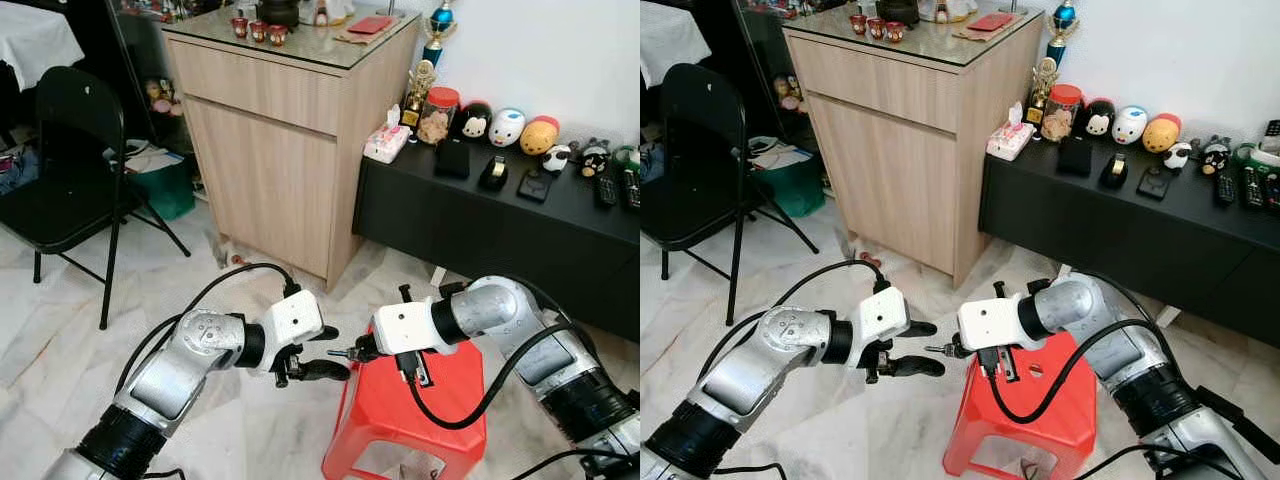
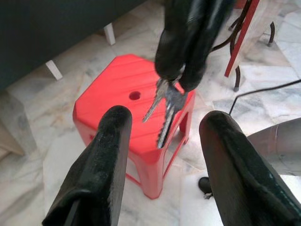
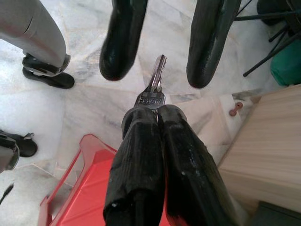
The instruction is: Hang keys on a hook
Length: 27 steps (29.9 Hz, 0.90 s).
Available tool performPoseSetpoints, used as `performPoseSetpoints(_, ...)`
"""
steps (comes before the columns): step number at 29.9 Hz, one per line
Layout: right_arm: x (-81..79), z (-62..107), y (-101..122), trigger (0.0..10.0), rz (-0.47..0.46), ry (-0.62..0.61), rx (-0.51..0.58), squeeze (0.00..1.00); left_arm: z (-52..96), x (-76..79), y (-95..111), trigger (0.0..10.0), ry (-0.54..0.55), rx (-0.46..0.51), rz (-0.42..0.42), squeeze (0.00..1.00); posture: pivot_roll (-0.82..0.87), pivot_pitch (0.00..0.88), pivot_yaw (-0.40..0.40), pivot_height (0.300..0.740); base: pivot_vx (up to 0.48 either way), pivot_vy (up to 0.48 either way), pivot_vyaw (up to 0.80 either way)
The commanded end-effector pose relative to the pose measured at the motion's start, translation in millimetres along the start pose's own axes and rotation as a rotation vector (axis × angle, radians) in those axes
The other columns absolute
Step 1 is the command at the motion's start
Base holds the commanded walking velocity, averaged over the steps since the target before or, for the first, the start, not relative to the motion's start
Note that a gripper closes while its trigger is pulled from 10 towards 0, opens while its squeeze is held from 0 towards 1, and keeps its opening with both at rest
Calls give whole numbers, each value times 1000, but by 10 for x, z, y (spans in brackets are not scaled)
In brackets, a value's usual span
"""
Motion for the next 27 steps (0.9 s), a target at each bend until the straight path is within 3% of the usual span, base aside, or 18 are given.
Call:
performPoseSetpoints(1,-30,9,39,10000,17,10,6,0,3,-40,-1,10000,7,-19,-4,0,138,32,-26,736,0,0,0)
performPoseSetpoints(9,-34,3,66,10000,25,13,11,0,-5,-68,-31,10000,25,-24,5,0,140,31,-27,736,0,0,0)
performPoseSetpoints(11,-32,4,64,10000,25,11,9,0,-3,-74,-31,6000,26,-23,10,0,139,31,-27,736,0,0,0)
performPoseSetpoints(12,-31,4,64,10000,25,10,10,0,0,-78,-34,4510,27,-24,10,0,139,31,-27,736,0,0,0)
performPoseSetpoints(13,-30,5,66,10000,25,9,10,0,3,-82,-37,3765,29,-26,10,0,139,31,-27,736,0,0,0)
performPoseSetpoints(19,-45,-10,69,10000,25,13,11,0,-2,-92,-28,3255,31,-20,13,0,141,31,-27,736,0,0,0)
performPoseSetpoints(21,-51,-16,64,10000,25,14,10,0,-8,-84,-18,1490,27,-16,13,0,140,31,-26,736,0,0,0)
performPoseSetpoints(22,-51,-16,62,10000,26,14,9,0,-8,-82,-18,0,27,-16,13,0,140,31,-26,736,0,0,0)
performPoseSetpoints(27,-47,-19,53,10000,25,13,5,0,-13,-62,-10,0,17,-10,17,0,140,30,-26,736,0,0,0)
Point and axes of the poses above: a point about 5 cm out from each wrist's last joint towards the gripper, its own z axis pointing back from the gripper into the wrist, its own y axis along the axis of the wrist's last joint, x = y × z, the point moved 4 cm from there along -z, pointing out of the wrist towards the gripper, and after that the axes turned 13 degrees about -z, right-handed, at the moved point
